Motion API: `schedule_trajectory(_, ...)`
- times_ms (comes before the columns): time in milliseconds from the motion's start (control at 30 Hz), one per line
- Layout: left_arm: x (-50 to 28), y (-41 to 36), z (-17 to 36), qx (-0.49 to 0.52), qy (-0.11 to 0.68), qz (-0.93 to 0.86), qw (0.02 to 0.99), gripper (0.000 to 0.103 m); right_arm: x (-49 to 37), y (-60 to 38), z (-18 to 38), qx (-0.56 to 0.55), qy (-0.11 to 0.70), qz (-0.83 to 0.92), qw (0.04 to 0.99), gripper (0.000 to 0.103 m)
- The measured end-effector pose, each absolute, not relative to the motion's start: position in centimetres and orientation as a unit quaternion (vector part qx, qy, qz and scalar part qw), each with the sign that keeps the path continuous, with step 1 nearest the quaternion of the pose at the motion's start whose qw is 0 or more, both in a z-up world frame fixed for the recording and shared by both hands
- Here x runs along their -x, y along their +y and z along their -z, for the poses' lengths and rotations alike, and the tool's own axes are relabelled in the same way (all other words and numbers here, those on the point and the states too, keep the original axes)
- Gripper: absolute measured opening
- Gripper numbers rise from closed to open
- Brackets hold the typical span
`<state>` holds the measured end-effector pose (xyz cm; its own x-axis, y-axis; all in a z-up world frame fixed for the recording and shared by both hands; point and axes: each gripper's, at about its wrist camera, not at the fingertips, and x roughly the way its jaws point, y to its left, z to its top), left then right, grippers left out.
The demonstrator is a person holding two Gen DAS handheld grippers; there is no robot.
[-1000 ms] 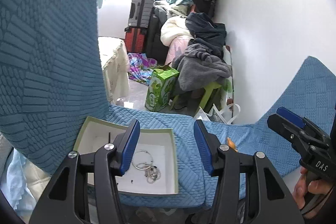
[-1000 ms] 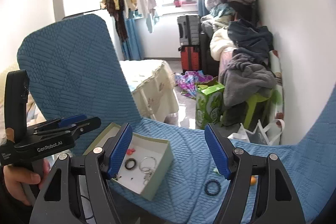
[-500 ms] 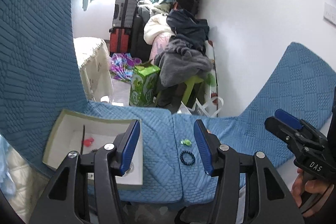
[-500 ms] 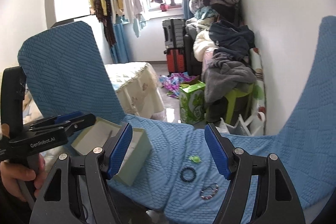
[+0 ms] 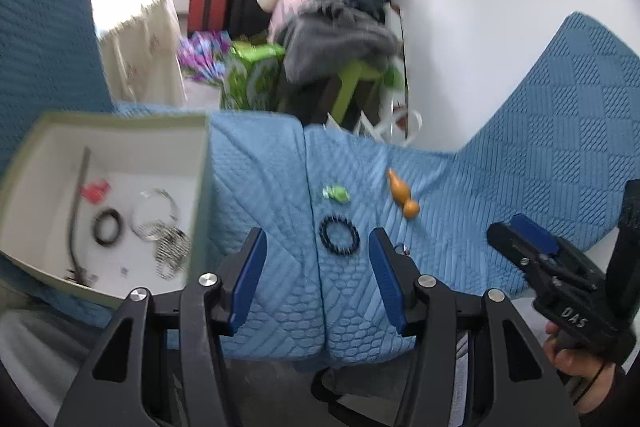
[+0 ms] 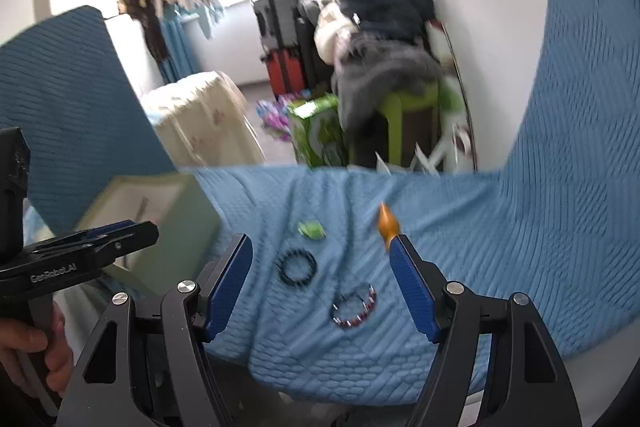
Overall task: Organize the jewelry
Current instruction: 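Move both open tools back to the remaining jewelry on the sofa, then grasp black bead bracelet with left tool while right tool grasps red-beaded bracelet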
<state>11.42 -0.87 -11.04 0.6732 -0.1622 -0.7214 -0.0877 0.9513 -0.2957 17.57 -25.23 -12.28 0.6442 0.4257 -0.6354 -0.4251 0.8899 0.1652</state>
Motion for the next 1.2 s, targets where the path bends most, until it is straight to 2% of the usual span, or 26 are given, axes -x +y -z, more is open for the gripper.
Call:
schedule_trajectory(167, -13.7, -1.6, 14.5, 0.16, 0.433, 0.032, 0.887, 0.048, -19.4, -25.6, 16.8, -0.007, 0.403, -0.233, 0.885, 0.064)
schedule_trajectory(300, -15.7, -2.0, 17.0, 0.164, 0.453, 0.037, 0.876, 0.043, -20.9, -25.5, 18.8, -0.003, 0.432, -0.23, 0.872, 0.063)
schedule_trajectory(367, -16.5, -2.2, 18.1, 0.167, 0.462, 0.041, 0.87, 0.032, -21.7, -25.3, 19.6, 0.008, 0.444, -0.227, 0.867, 0.063)
schedule_trajectory(467, -17.8, -3.1, 19.7, 0.165, 0.481, 0.045, 0.86, 0.03, -22.8, -24.8, 21.3, 0.025, 0.469, -0.23, 0.853, 0.061)
schedule_trajectory(533, -18.5, -3.7, 20.2, 0.155, 0.484, 0.049, 0.86, 0.028, -23.5, -24.2, 22.4, 0.04, 0.487, -0.229, 0.842, 0.052)
schedule_trajectory(600, -19.0, -4.4, 20.5, 0.146, 0.485, 0.055, 0.86, 0.025, -23.9, -23.8, 23.5, 0.059, 0.504, -0.222, 0.833, 0.049)
schedule_trajectory(867, -20.3, -5.4, 21.8, 0.118, 0.498, 0.047, 0.858, 0.024, -23.7, -23.1, 24.8, 0.103, 0.513, -0.207, 0.827, 0.046)
schedule_trajectory(967, -20.6, -5.5, 22.2, 0.112, 0.503, 0.042, 0.856, 0.024, -23.0, -22.6, 24.7, 0.111, 0.506, -0.216, 0.828, 0.037)
schedule_trajectory(1067, -20.8, -5.8, 22.3, 0.102, 0.504, 0.04, 0.857, 0.023, -22.8, -21.9, 24.8, 0.122, 0.5, -0.224, 0.828, 0.012)
schedule_trajectory(1100, -20.9, -5.8, 22.3, 0.101, 0.504, 0.04, 0.857, 0.023, -22.8, -21.8, 24.7, 0.122, 0.5, -0.224, 0.827, 0.009)
schedule_trajectory(1200, -21.1, -5.9, 22.3, 0.099, 0.504, 0.038, 0.857, 0.022, -23.1, -22.5, 24.4, 0.096, 0.5, -0.228, 0.83, 0.007)
